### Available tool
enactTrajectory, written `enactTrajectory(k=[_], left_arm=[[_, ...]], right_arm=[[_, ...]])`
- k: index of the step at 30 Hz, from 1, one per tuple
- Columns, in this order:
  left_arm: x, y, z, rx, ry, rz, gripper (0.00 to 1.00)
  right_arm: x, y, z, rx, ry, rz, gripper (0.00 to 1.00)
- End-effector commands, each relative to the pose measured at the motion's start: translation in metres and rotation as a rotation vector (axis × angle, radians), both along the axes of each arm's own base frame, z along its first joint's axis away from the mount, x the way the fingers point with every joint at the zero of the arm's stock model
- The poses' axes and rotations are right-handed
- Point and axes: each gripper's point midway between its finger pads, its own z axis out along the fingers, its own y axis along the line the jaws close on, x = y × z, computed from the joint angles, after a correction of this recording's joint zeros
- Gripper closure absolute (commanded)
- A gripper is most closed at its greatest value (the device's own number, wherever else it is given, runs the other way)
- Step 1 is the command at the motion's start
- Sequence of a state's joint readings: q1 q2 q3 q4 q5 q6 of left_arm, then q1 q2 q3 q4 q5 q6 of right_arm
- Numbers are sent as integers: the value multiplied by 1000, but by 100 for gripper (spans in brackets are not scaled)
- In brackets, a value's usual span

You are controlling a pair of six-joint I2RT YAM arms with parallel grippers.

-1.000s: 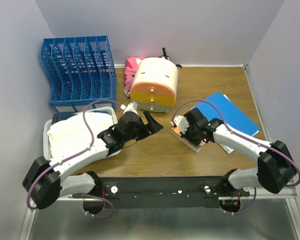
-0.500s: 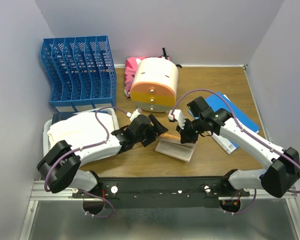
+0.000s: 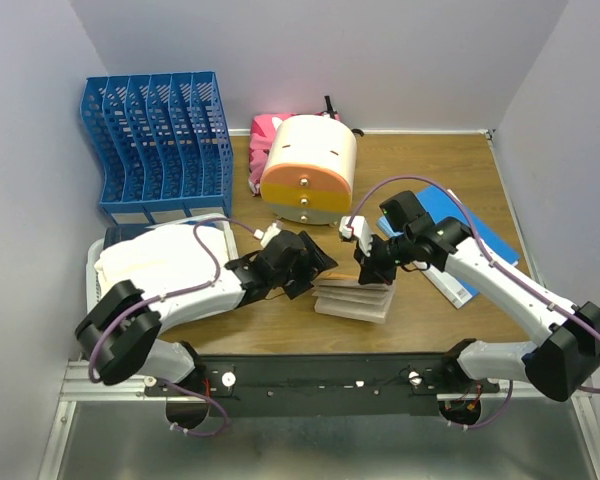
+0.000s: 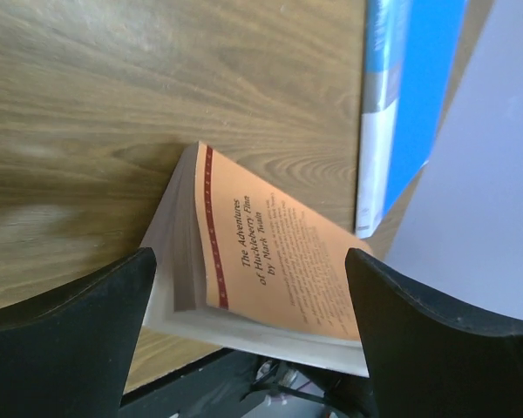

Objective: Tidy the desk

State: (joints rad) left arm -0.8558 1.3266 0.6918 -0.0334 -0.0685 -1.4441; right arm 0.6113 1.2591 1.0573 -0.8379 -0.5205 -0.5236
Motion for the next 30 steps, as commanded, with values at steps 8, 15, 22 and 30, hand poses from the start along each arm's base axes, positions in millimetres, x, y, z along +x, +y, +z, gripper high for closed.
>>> enactTrajectory(k=[8,15,22,30], left_arm=[[-16,-46,-14,0,146,-78,15],[-10,-45,-5,15,117,-62,25],[-13,-30,9,4,68,-45,19],[-22,-33,12,-40,61,-95,2]], right_arm=[[-2,9,-4,71,1,12,99],[-7,1,-6,50,-15,17,99],[-7,-6,-11,29,-31,-10,100],[-6,-3,-14,35,-8,-28,99]])
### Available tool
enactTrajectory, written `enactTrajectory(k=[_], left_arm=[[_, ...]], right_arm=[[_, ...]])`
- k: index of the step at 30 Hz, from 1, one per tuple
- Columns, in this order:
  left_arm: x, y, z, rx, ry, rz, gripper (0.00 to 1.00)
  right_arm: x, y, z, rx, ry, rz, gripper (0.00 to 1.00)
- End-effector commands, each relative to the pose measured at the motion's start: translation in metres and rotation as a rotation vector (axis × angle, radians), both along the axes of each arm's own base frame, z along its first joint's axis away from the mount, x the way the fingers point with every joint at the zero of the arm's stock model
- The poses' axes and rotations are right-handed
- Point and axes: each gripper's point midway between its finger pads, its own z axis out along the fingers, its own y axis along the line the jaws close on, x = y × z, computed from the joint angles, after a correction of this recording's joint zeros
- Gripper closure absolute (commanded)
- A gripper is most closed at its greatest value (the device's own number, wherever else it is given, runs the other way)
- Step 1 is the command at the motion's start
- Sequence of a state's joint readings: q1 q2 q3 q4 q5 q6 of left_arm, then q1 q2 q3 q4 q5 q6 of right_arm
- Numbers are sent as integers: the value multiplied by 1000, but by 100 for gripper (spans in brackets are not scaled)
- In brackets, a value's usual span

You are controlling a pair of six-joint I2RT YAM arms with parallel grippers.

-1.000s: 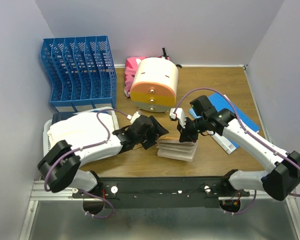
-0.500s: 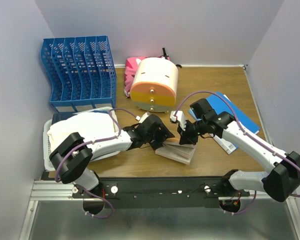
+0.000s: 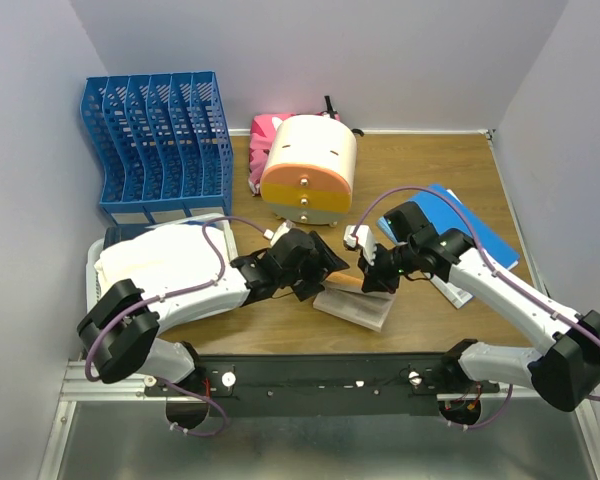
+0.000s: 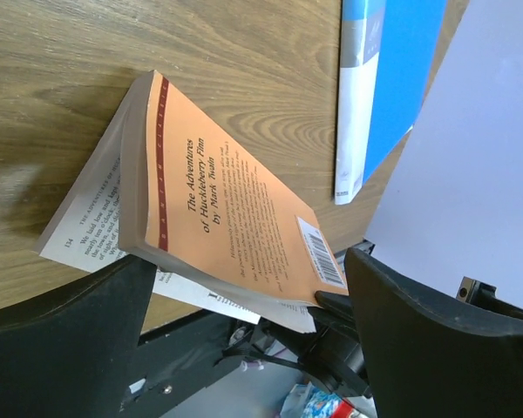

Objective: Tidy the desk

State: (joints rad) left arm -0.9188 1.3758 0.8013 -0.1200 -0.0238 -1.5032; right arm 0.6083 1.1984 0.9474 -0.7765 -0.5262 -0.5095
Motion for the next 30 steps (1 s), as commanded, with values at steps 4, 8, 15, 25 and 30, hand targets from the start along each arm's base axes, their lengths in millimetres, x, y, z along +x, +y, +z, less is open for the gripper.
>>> enactTrajectory(k=[4,8,15,25,30], left_arm=[[-16,-13,-12,-14,45,-108,1],[-28,-13,-20,52,94,-154,1],[-36,-6,-14,101,116,-140,1],[-30,-10,-19,129,115,-116,1],[-12,-4,-24,154,59,-42,2]], right_arm=[[7,6,1,27,-2,-28,100],[9,8,-2,26,5,-41,100],[12,11,-6,29,19,-52,100],[13,12,-6,30,24,-58,99],[11,12,-7,32,30,-58,99]])
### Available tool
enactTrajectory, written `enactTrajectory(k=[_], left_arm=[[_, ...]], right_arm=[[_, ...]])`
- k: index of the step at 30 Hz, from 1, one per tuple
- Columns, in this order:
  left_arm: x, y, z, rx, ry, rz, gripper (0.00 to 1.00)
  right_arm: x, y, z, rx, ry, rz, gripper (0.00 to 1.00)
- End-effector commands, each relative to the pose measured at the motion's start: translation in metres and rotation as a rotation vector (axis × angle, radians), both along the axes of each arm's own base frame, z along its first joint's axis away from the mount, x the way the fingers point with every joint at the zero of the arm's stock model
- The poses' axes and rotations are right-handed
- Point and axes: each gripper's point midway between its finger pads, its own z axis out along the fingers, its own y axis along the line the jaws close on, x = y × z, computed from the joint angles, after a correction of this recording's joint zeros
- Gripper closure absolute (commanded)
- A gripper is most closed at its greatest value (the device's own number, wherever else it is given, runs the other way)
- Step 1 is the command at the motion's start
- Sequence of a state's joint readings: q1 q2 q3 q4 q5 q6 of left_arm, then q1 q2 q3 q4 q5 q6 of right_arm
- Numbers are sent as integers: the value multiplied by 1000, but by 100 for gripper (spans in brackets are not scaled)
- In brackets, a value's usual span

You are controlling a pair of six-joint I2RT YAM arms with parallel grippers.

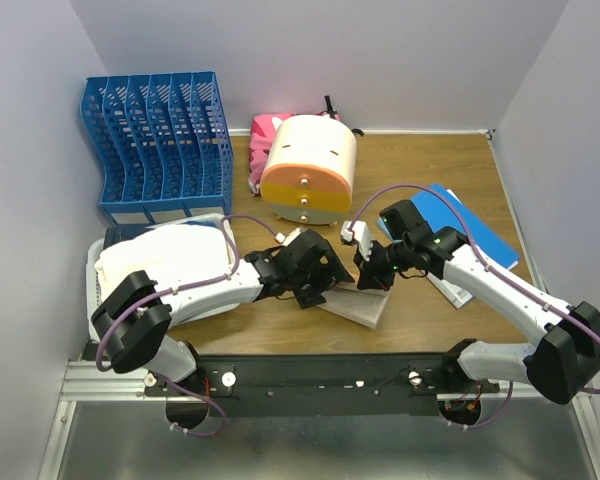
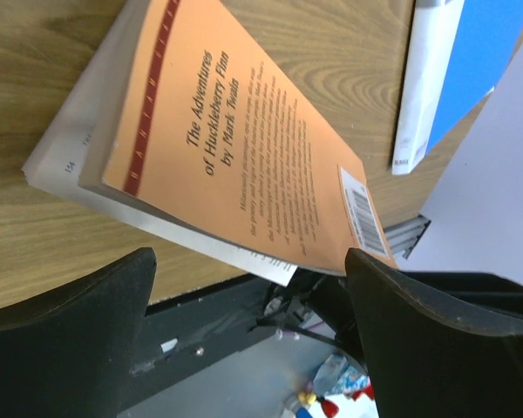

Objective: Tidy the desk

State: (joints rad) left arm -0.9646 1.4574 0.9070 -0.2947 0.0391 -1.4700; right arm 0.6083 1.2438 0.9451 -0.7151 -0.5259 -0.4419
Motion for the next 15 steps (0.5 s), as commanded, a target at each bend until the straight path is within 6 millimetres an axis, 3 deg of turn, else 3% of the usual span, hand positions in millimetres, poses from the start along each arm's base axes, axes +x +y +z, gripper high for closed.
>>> enactTrajectory(k=[1,7,10,11,13,15], left_arm=[[19,7,-6,46,-64,75,3],[35,7,-15,66,-98,128,13],[40,5,-16,69,-117,133,28],[42,4,-17,72,-123,132,38],[45,3,-16,71,-145,129,49],[47,4,-14,81,-169,115,70]], right_arm=[[2,3,-1,18,0,-9,99],[0,4,-1,25,7,-6,99],[-1,4,0,28,10,-1,100],[-1,4,0,30,9,-1,100],[-3,4,0,30,14,6,99],[-5,5,2,40,17,17,100]])
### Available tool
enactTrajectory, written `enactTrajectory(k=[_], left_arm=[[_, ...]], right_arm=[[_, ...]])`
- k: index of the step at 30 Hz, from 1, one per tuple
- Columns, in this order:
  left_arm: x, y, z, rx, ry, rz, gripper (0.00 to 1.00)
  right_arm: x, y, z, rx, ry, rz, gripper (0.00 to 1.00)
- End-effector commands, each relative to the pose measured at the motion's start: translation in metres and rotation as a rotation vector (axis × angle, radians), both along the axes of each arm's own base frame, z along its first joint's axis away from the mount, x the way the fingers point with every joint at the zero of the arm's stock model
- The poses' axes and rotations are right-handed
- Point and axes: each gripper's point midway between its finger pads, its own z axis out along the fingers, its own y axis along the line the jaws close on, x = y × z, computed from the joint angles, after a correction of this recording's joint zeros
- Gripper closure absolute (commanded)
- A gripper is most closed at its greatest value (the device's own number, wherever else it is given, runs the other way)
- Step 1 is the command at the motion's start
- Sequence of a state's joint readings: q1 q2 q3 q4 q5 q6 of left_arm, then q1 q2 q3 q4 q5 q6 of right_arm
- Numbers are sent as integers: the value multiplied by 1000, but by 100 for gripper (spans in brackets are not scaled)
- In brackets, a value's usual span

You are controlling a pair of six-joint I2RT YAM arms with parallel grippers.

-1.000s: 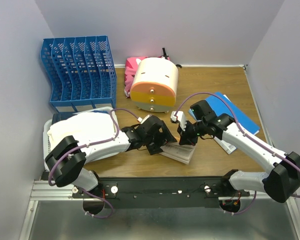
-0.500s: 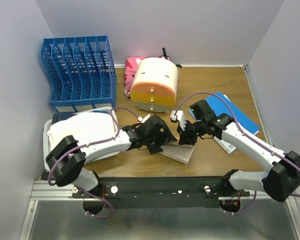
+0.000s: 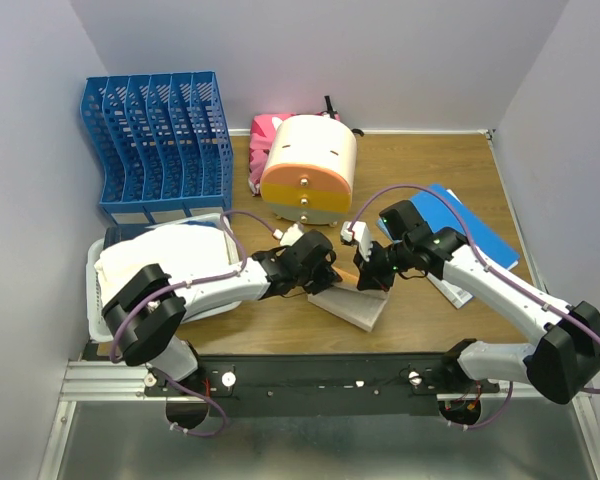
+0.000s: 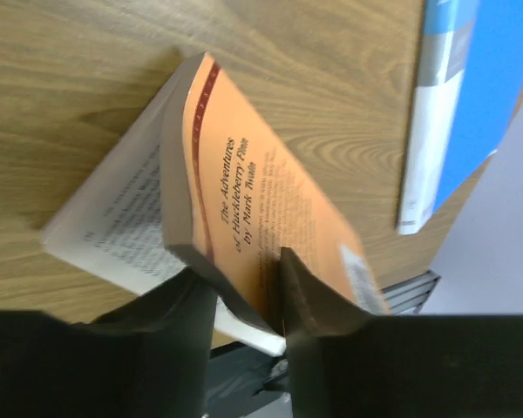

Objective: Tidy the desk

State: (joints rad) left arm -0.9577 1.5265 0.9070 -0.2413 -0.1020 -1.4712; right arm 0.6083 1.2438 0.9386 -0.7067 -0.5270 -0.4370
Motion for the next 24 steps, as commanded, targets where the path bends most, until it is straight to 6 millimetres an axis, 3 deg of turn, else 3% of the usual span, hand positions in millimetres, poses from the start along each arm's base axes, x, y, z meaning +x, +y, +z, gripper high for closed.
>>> enactTrajectory(k=[1,2,4,5,7,8,10,11,12,13,17,21,24], left_arm=[[18,0,6,26,-99,7,78],[19,0,9,37,-121,-14,97],[18,10,11,100,-128,-21,100],[24,13,28,114,-177,-15,100],[22,27,40,207,-241,-49,100],[28,34,65,215,-310,-27,100],[23,52,79,300,-367,-69,100],[23,59,100,293,-410,-57,100],[24,70,108,327,-438,-46,100],[21,82,112,377,-458,-70,100],[19,124,159,463,-576,-56,100],[20,178,209,628,-718,-17,100],[31,217,247,793,-818,41,100]], right_arm=[[-9,4,3,36,26,30,99],[-11,5,7,46,29,45,99],[-22,2,8,40,62,94,98],[-21,4,15,44,56,103,80],[-25,-1,23,31,50,120,59],[-25,-2,29,31,35,122,39],[-23,-4,52,44,-16,133,22],[-21,-6,59,49,-26,132,0],[-17,-4,75,72,-68,160,0],[-21,-9,77,63,-57,169,0],[-11,-13,101,77,-142,158,0],[-2,-15,114,89,-190,144,0],[-1,-14,113,99,-188,134,0]])
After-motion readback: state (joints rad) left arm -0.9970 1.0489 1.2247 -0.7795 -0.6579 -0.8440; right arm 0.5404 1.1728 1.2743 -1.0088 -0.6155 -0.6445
